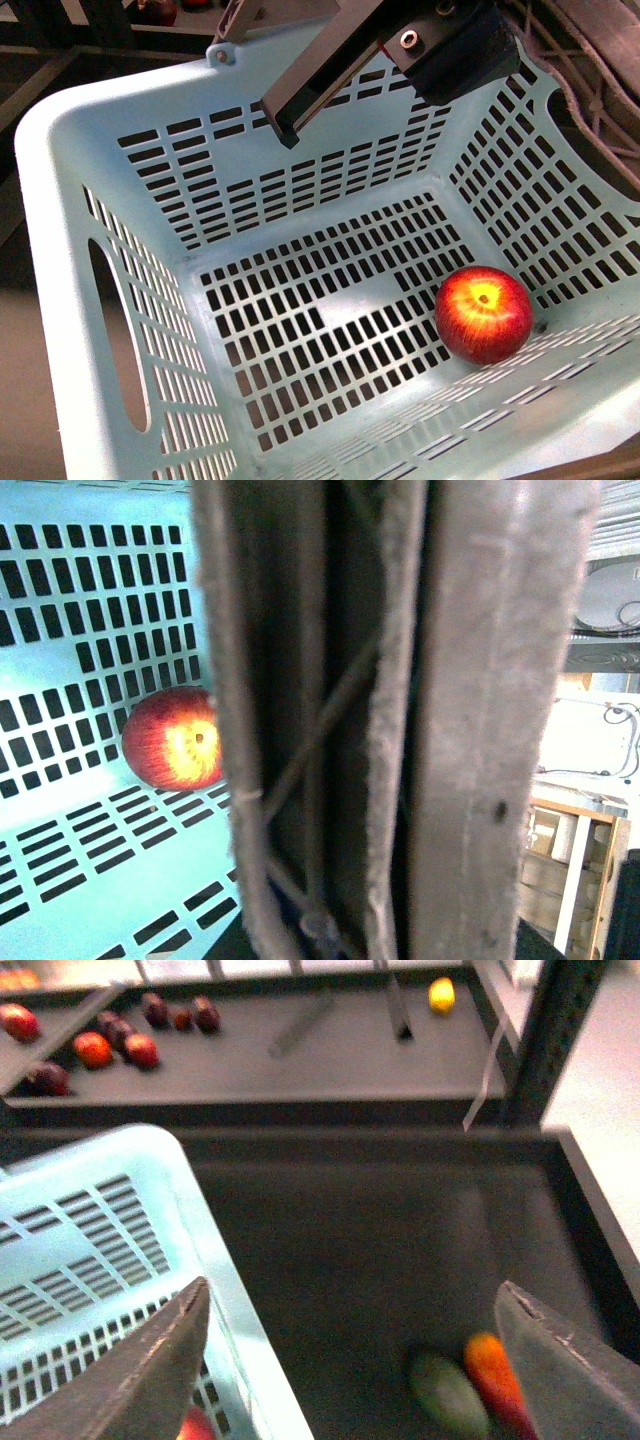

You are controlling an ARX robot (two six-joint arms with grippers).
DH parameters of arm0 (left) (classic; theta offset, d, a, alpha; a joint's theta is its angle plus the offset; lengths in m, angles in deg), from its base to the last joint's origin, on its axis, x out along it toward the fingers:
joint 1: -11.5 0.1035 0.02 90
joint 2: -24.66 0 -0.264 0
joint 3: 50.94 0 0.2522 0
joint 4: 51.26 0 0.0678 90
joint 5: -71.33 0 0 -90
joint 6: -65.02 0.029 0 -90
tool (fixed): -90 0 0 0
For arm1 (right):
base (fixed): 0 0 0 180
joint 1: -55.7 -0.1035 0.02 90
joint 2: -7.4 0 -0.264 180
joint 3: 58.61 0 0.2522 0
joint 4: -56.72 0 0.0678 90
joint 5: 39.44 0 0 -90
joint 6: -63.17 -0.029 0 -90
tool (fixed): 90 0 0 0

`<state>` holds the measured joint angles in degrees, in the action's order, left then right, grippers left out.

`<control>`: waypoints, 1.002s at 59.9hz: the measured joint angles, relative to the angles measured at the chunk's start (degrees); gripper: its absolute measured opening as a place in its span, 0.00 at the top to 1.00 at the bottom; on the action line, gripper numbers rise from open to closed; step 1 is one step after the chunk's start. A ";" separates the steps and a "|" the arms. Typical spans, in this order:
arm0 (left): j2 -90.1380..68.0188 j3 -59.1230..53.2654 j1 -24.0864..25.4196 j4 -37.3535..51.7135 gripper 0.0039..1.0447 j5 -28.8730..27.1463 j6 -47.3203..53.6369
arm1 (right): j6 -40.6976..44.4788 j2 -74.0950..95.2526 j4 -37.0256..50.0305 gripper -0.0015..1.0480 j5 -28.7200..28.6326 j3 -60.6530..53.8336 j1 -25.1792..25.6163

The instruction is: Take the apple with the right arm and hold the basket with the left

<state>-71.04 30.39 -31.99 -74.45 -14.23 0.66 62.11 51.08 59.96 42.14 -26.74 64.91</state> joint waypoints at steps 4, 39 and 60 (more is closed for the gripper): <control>0.00 0.00 0.04 0.00 0.85 0.00 0.00 | 0.44 -1.60 7.87 0.35 0.22 -3.82 -0.79; 0.00 0.00 0.02 0.00 0.85 0.20 -0.04 | 0.87 -17.22 5.27 0.98 8.28 -14.23 -8.98; 0.00 0.00 0.02 0.00 0.85 0.20 -0.02 | 0.87 -24.70 1.90 0.98 8.46 -17.00 -9.01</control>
<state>-71.04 30.39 -31.96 -74.45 -14.03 0.64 62.99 26.39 61.86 50.60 -43.74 55.90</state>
